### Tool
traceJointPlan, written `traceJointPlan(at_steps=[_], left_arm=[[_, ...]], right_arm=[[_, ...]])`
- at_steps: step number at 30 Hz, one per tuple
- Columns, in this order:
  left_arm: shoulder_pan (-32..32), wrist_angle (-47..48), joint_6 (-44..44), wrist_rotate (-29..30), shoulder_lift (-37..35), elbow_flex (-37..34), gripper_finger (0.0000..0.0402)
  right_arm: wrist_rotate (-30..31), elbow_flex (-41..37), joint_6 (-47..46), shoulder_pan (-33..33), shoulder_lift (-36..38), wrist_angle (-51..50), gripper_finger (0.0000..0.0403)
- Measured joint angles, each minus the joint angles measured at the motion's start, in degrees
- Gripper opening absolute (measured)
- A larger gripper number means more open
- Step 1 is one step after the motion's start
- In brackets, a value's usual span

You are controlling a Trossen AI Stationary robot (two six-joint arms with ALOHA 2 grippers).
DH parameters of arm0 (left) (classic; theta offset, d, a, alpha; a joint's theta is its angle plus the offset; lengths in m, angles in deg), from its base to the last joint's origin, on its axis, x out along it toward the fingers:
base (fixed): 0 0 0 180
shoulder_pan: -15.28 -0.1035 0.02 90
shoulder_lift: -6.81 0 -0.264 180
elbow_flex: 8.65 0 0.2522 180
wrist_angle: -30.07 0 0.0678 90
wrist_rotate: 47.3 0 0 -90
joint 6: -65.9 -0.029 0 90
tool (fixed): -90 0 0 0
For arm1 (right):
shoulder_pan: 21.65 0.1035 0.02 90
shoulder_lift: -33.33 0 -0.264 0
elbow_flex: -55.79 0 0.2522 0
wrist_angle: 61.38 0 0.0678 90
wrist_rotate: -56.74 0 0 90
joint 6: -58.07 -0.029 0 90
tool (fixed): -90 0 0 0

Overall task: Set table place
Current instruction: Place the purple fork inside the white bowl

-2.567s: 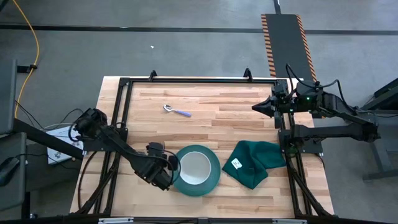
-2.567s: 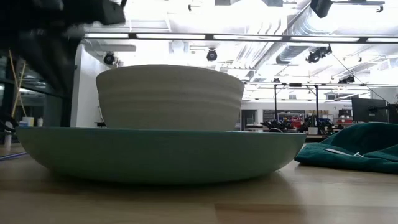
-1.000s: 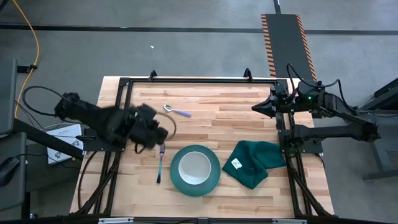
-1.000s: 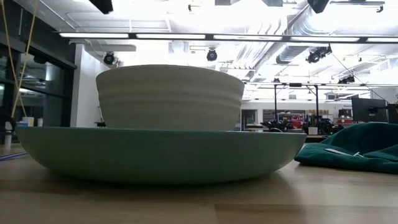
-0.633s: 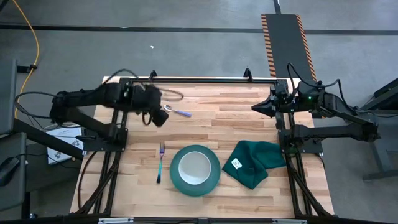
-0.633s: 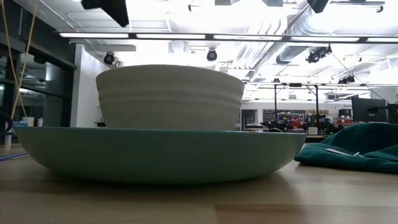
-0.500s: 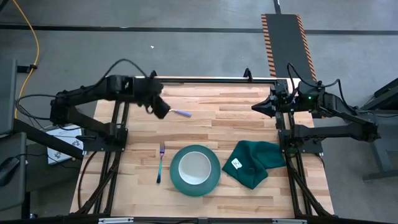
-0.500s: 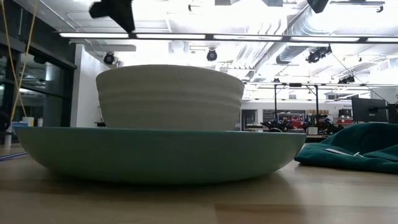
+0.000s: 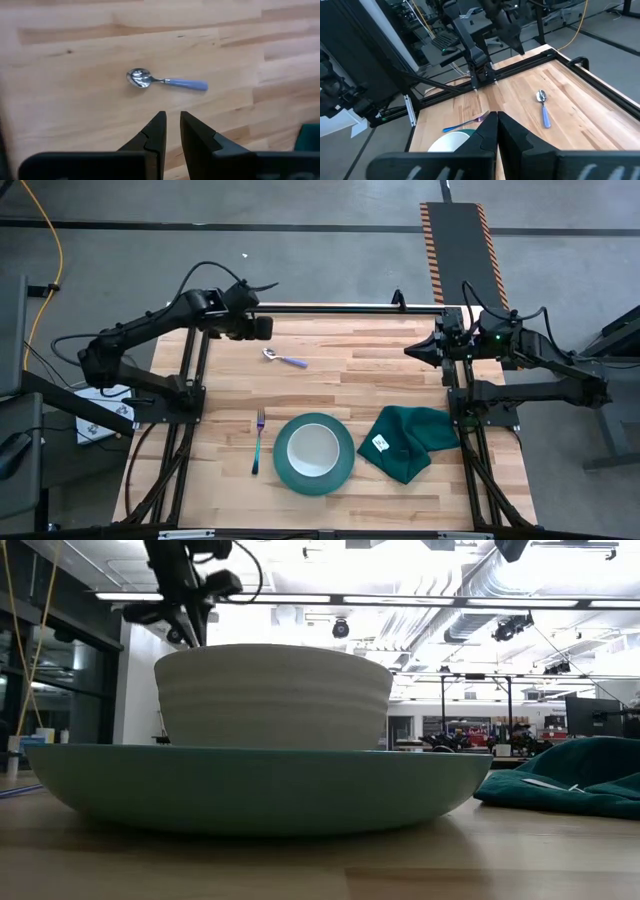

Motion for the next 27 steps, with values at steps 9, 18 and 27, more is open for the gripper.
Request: traceJointPlan(at_steps=[9,18,27], left_arm=[[-0.85,-13.13,14.84,-1.33,0.00,-8.82,0.0046],[3.20,-21.06,31.43,4.96,0.23,-13.21,0.0046],[7.17,-26.05,36.81,11.98,6.51,-13.21,0.0046]], right_arm=[[0.10,0.00,0.40,0.01,-0.71,-0.25,0.0000],[-0.33,0.00,1.43,0.02,-0.68,-2.59,0.0000],[2.90,0.00,1.60,0.01,-0.96,-2.09,0.0000]])
